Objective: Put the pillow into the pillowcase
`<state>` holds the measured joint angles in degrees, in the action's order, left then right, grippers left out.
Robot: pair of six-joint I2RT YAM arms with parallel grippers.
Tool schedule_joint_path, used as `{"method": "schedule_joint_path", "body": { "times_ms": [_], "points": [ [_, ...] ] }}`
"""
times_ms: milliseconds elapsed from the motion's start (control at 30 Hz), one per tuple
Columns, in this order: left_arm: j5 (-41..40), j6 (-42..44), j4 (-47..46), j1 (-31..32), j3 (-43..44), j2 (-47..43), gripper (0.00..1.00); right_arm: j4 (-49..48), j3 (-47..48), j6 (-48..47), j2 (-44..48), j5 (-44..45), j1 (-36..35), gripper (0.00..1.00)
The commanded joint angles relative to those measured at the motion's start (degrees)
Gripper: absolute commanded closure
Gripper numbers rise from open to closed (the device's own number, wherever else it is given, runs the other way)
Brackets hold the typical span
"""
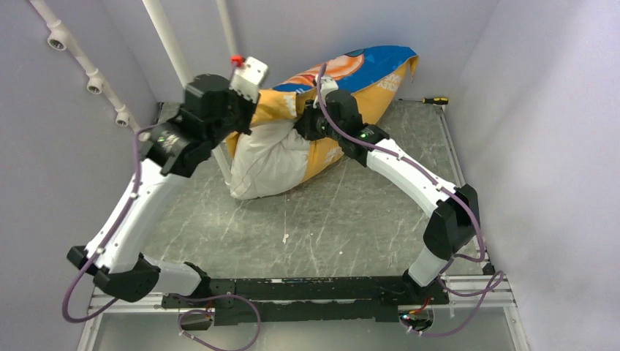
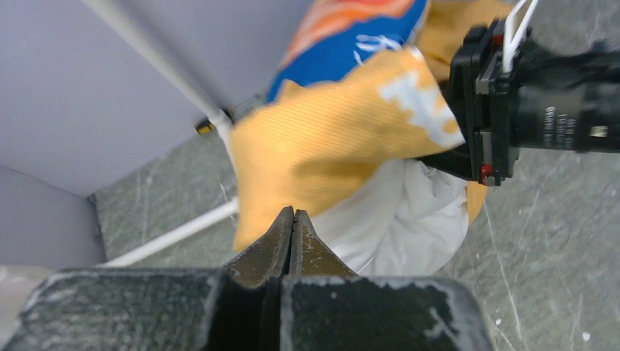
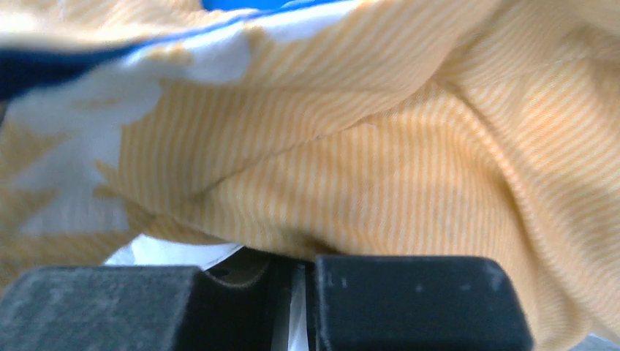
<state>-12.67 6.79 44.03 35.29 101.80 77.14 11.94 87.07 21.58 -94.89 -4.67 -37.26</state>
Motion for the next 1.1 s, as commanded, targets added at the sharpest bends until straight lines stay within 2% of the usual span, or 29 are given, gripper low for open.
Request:
{"method": "schedule_joint_path", "body": {
  "times_ms": [0,100,200,233,300,333,367,467,567,700,800,933,967,1067],
  "points": [
    [0.75,-2.96,8.30,-0.57,10.02,-4.10,1.00,0.82,3.75,-0.67,-2.40,6.11,6.38,0.96],
    [2.71,-5.39,13.32,-0.57,11.16,-4.32,1.00,2.09,5.95,-0.14,-3.94,1.89,6.83,0.96],
    [4.03,-4.10,13.03,-0.58,6.77,-5.79,1.00,2.17,6.79,0.13,-4.31,-0.81,7.03,0.95],
    [4.03,-3.46,11.74,-0.57,4.34,-6.34,0.93,2.08,6.73,0.40,-4.11,-1.47,7.16,0.95],
    [5.59,-1.82,9.37,-0.59,0.35,-6.54,0.50,1.90,6.71,0.64,-3.83,-2.94,7.43,0.94],
    [6.87,-0.35,7.72,-0.57,-1.60,-6.37,0.35,2.03,6.81,0.92,-3.81,-3.56,7.58,0.94],
    [8.40,0.73,5.81,-0.57,-3.33,-6.02,0.26,2.22,7.13,1.06,-3.88,-4.37,7.74,0.94],
    [10.84,3.13,-1.51,-0.57,-7.71,-4.18,0.17,2.58,7.60,1.53,-3.98,-6.32,8.06,0.93],
    [9.89,5.54,-9.12,-0.57,-10.13,-1.50,0.16,2.39,7.35,2.15,-3.90,-7.63,8.25,0.93],
    [2.84,9.73,-18.92,-0.57,-11.26,3.96,0.19,1.73,6.21,3.11,-3.66,-9.36,8.51,0.92],
    [-3.07,11.27,-22.98,-0.57,-8.03,7.82,0.44,1.66,5.92,3.46,-3.65,-10.57,8.60,0.92],
    [-10.81,14.22,-28.26,-0.85,-4.13,10.12,0.92,1.43,5.07,3.79,-3.26,-11.92,8.60,0.92],
    [-11.92,15.36,-28.83,-0.98,-3.35,10.51,1.00,1.30,4.62,4.00,-2.95,-12.00,8.60,0.92],
    [-12.43,16.51,-25.72,-1.44,0.68,11.45,1.00,1.15,3.50,4.17,-1.62,-12.81,8.60,0.92]
  ]
}}
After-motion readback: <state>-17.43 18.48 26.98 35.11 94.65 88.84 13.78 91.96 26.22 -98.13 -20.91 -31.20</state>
